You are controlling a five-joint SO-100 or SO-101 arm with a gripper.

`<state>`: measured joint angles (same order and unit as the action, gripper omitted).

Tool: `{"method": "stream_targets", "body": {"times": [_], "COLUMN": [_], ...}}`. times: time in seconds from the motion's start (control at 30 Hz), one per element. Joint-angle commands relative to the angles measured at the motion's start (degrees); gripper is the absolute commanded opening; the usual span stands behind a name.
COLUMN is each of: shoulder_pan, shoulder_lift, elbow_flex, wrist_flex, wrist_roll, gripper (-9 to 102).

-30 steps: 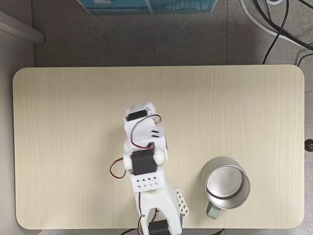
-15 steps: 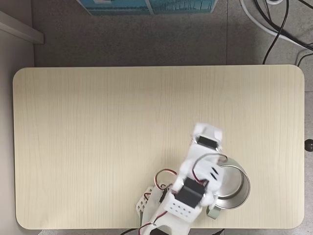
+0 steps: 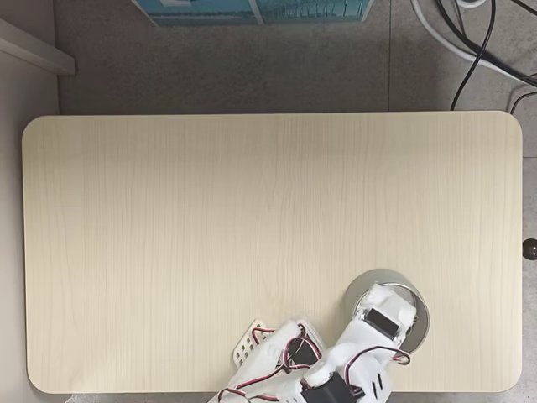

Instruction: Grasp a dressing and put it in the cup.

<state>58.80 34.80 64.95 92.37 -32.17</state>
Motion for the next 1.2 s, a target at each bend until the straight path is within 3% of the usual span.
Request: {"method": "stream_targets", "body": {"times": [0.0, 0.1, 0.27, 1.17], "shoulder_pan": [2.99, 4.48, 5.45, 1.05], "shoulder_lift": [-2.99, -5.8, -7.65, -9.49], "elbow_flex": [-5.27, -9.32, -10.2, -10.46], "wrist_flex": [-3.96, -7.38, -8.35, -6.86], "wrist_roll": [-2.37, -3.16, -3.52, -1.41], "gripper": [0, 3, 22, 24]}}
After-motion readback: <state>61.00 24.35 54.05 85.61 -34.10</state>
